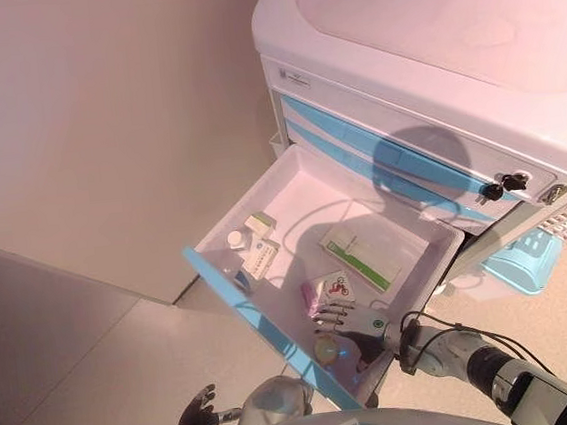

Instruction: Open the drawer and pick up the medicine

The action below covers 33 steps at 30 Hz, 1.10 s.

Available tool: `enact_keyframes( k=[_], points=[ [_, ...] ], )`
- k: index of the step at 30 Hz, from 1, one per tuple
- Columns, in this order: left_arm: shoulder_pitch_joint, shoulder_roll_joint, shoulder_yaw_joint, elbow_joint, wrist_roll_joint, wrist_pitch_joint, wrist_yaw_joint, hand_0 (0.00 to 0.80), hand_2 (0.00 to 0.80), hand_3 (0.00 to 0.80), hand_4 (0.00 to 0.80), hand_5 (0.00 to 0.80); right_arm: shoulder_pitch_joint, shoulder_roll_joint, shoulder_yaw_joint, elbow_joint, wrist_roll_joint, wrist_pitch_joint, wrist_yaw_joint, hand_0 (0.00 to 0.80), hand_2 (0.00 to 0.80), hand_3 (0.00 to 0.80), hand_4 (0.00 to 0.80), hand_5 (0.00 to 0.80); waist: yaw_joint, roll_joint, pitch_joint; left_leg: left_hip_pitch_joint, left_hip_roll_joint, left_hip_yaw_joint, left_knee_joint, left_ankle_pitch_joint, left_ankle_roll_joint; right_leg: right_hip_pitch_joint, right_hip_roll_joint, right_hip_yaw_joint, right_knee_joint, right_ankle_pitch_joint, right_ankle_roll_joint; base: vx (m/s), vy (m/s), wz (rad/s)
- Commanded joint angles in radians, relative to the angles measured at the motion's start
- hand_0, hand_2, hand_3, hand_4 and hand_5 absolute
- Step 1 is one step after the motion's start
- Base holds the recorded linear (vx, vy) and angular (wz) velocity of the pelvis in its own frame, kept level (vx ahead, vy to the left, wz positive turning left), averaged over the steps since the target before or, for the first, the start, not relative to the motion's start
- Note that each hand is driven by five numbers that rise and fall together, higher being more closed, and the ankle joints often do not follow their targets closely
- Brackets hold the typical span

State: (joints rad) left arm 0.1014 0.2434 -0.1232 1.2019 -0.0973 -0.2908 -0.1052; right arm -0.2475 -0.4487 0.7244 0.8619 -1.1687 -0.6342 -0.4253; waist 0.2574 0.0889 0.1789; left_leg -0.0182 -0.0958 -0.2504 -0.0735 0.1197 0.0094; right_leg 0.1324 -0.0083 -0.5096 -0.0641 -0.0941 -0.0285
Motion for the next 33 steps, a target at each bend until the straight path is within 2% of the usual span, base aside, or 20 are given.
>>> enact_keyframes(
  k=[1,19,33],
  points=[
    [-0.004,-0.011,-0.049,0.046,-0.004,-0.044,-0.009,0.000,0.000,0.000,0.000,0.000,-0.001,0.047,0.051,-0.074,0.042,-0.009,-0.010,0.000,0.000,0.000,0.000,0.000,0.031,-0.022,-0.022,-0.017,-0.063,0.003,0.006,-0.075,0.011,-0.081,-0.115,0.054,0.150,-0.002,0.068,0.000,0.000,0.00],
    [-0.014,0.000,-0.030,0.062,-0.014,-0.050,-0.015,0.000,0.000,0.000,0.000,0.000,-0.037,0.055,0.084,-0.132,0.112,0.017,0.066,0.000,0.000,0.000,0.000,0.000,0.049,-0.026,-0.018,-0.029,-0.070,-0.004,0.000,-0.066,0.021,-0.098,-0.132,0.043,0.170,0.000,0.083,0.001,0.008,0.02],
    [-0.019,0.000,-0.032,0.068,-0.025,-0.060,-0.015,0.000,0.000,0.000,0.000,0.000,-0.049,0.053,0.081,-0.171,0.154,0.057,0.042,0.000,0.000,0.000,0.000,0.000,0.043,-0.027,-0.007,-0.036,-0.067,0.004,-0.002,-0.064,0.022,-0.113,-0.138,0.050,0.177,0.005,0.093,0.000,0.000,0.00]
  ],
)
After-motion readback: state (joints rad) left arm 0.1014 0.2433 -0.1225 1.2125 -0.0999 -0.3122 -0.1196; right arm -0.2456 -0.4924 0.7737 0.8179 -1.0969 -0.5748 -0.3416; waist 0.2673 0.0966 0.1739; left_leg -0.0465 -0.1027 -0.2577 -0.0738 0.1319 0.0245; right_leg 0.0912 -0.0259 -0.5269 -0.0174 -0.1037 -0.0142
